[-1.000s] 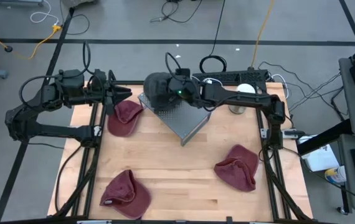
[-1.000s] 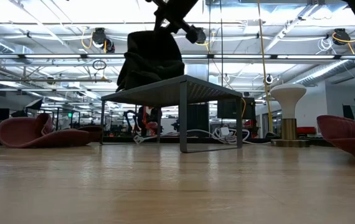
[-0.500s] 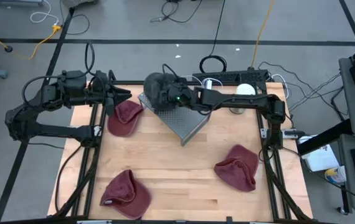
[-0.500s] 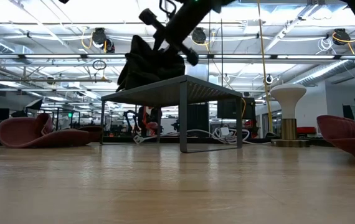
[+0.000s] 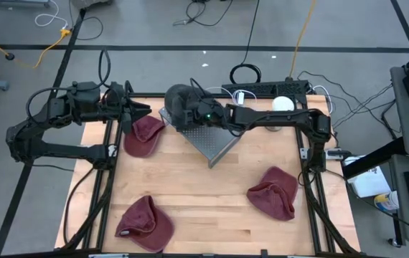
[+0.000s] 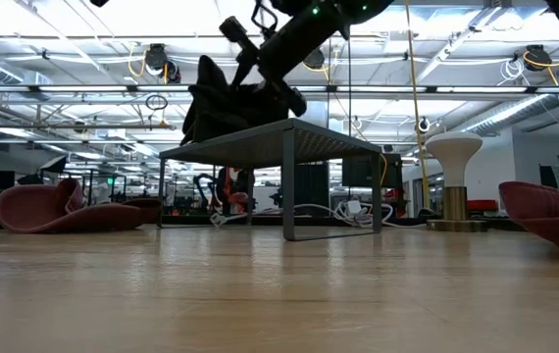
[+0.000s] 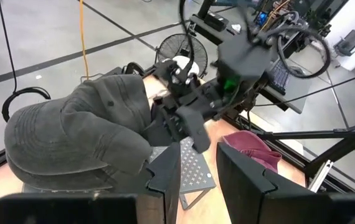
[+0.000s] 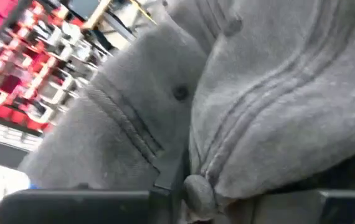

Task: Pick & Place hat
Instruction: Stack the black cap on the black cap on the shelf, then put the top red cap on the shelf

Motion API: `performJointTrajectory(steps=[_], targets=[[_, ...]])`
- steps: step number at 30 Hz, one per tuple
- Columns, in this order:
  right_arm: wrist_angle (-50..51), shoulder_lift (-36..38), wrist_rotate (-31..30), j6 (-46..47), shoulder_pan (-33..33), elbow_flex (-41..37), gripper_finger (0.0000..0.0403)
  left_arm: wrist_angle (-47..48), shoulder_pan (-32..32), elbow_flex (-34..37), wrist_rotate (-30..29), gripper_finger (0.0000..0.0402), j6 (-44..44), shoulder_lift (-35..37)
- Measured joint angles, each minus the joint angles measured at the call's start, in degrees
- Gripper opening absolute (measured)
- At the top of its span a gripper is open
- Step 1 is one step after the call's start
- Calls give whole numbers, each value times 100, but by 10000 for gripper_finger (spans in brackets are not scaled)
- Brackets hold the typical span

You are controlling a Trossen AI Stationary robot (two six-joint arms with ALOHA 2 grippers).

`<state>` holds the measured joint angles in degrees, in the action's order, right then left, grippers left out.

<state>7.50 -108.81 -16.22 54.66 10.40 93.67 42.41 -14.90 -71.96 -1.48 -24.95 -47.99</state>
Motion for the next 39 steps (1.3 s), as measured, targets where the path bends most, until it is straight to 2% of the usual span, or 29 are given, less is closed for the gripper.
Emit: performJointTrajectory(steps=[7,10,17,20,30,36,39], targets=[[153,287,-35,-178,84,13,142,2,0,0,9,106,0,0],[570,518,-53,-178,119,-4,164,2,2,0,13,106,0,0],[1067,767,-455,28,117,12,200,4,2,0,13,106,4,0],[1495,854,-327,208,117,-5,209,4,2,0,21,106,5,0],[1872,1095,-315,218,-72,13,214,6,2,0,49,106,38,0],[2758,1427,-131,150,-335,14,215,381,2,0,44,106,-947,0],[3203,1582,12,-46,-504,-4,216,733,2,0,-36,106,-940,-32]])
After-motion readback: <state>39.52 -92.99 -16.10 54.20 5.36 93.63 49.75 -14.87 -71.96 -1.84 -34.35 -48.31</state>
